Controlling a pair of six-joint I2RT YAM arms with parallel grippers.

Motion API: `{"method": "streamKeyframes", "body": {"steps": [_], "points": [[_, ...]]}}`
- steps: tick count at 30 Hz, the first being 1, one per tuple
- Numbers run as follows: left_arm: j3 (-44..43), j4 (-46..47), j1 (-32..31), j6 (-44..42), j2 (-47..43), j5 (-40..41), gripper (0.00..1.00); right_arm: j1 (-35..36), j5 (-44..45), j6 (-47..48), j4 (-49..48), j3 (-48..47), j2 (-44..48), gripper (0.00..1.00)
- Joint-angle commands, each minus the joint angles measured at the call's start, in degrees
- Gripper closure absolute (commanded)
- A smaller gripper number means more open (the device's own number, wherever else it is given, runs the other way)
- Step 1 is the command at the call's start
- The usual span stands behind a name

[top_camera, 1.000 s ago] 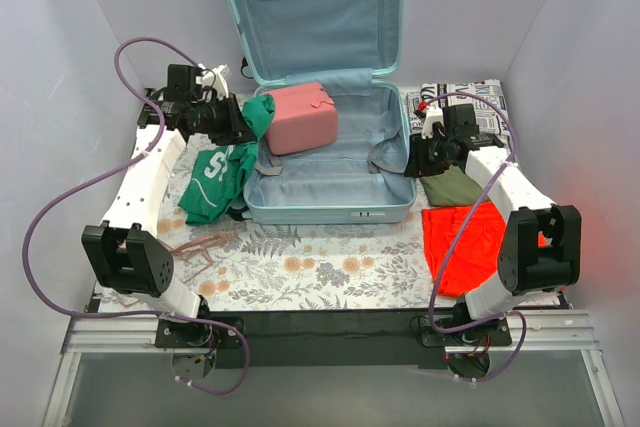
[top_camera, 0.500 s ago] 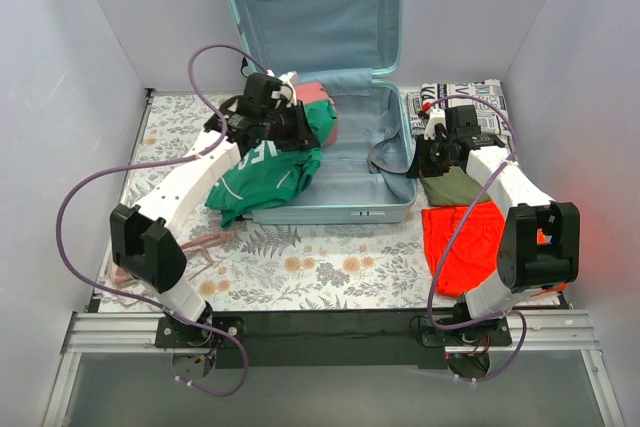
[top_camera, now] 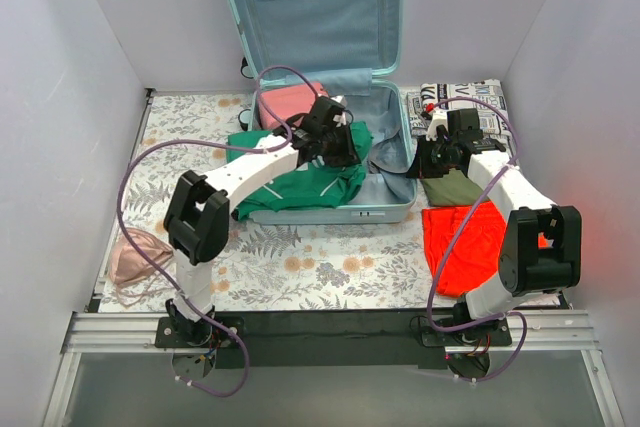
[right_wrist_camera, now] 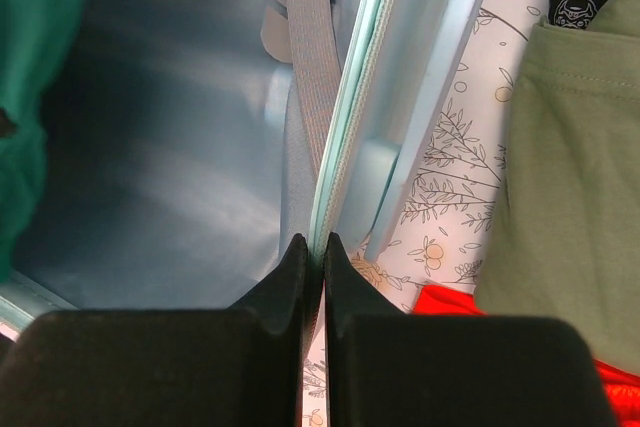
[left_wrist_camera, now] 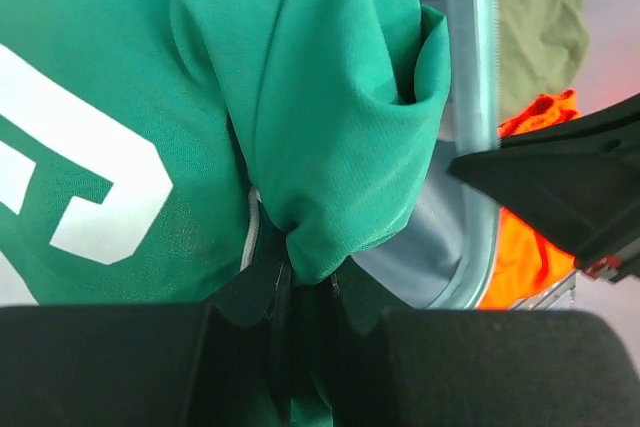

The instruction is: Pack the luggage

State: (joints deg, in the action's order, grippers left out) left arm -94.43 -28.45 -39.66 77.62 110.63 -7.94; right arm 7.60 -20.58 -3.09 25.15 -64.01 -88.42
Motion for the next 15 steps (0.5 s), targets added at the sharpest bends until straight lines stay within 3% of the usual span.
{"method": "streamKeyframes", "body": {"steps": [1,15], "points": [[-4.18,7.61,-2.79,3.32,0.9,-1.2,1.0,1.72,-7.81,0.63,-2.73,1.34,-0.61,0.99],[-7.87,15.96,-5.08,3.59,11.89,-2.77,1.0,1.72,-8.16,0.1,-3.0,0.81,-1.31,0.99]]}}
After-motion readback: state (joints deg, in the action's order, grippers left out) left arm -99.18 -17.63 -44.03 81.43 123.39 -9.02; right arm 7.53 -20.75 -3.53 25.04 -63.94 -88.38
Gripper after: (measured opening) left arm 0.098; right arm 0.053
